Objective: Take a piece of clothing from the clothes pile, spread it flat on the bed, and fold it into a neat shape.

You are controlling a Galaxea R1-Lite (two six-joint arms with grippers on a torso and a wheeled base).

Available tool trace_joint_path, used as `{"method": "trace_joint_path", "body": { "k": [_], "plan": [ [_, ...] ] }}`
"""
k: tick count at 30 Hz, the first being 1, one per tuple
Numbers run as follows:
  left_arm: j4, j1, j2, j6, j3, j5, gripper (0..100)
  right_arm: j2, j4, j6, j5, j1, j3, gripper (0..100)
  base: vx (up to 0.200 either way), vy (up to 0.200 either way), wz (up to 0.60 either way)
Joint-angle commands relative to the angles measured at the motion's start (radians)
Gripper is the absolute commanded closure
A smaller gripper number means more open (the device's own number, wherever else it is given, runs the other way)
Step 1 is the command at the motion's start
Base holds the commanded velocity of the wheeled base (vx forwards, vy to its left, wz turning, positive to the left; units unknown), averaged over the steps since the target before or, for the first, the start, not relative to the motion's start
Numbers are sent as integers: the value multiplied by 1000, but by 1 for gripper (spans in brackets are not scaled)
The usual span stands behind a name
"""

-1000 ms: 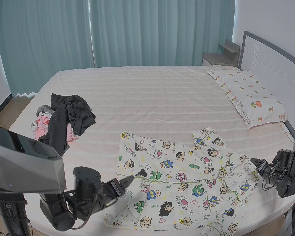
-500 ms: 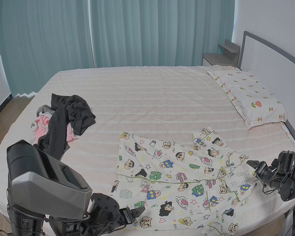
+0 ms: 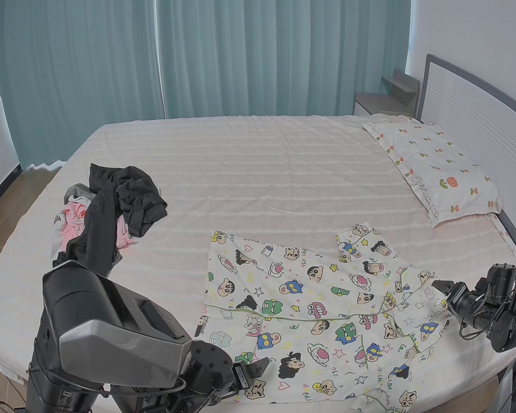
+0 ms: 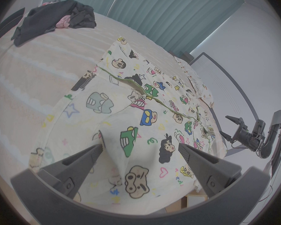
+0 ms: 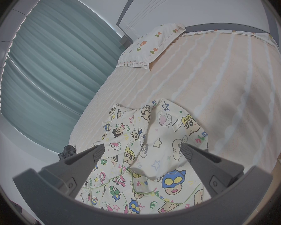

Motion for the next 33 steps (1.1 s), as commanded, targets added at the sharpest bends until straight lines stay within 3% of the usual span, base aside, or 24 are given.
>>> {"method": "trace_joint_path", "body": {
  "k": [1, 4, 5, 11, 15, 19, 26, 33],
  "plan": [
    [1, 8, 29, 4, -27, 5, 0, 2, -18, 0, 0, -4, 0, 0, 0, 0, 0],
    [-1, 11, 29, 4, -27, 8, 0, 2, -18, 0, 0, -4, 0, 0, 0, 0, 0],
    [-1, 11, 29, 4, -27, 8, 100, 2, -18, 0, 0, -4, 0, 0, 0, 0, 0],
    [1, 15, 27, 5, 2, 120, 100, 4, -18, 0, 0, -4, 0, 0, 0, 0, 0],
    [-1, 34, 13, 19, 20, 131, 100, 2, -18, 0, 0, -4, 1, 0, 0, 0, 0],
    [-4, 94, -7, 103, 20, 142, 100, 1, -18, 0, 0, -3, 9, 0, 0, 0, 0],
    [-42, 186, -11, 206, -17, 136, 100, 1, -18, 0, 1, -1, 12, 0, 0, 0, 0],
    [-145, 259, 53, 286, -23, 67, 100, 1, -18, -2, 1, -3, 15, 0, 0, 0, 0]
  ]
}}
